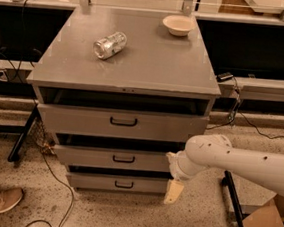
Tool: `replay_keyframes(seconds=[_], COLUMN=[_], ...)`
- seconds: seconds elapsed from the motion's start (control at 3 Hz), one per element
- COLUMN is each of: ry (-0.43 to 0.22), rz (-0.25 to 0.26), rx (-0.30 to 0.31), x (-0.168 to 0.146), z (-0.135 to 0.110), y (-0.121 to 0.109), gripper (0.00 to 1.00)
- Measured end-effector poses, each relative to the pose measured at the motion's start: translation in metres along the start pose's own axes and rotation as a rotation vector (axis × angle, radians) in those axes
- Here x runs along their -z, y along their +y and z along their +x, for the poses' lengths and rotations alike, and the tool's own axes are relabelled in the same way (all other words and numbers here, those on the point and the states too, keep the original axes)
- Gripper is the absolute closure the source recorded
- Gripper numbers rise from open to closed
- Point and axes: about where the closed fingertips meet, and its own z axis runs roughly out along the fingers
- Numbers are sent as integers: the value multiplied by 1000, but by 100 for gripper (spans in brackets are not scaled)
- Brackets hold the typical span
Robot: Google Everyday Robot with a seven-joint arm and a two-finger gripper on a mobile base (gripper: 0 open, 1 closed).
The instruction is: Open middle drawer
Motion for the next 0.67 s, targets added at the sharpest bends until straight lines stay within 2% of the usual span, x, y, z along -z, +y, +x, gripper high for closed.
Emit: replay_keyframes(seconds=[0.33, 0.67], ry=[-41, -80], rz=[44, 63], rx=[-15, -34], x=[-22, -43], z=[11, 18], y=[-23, -44], gripper=[0, 0])
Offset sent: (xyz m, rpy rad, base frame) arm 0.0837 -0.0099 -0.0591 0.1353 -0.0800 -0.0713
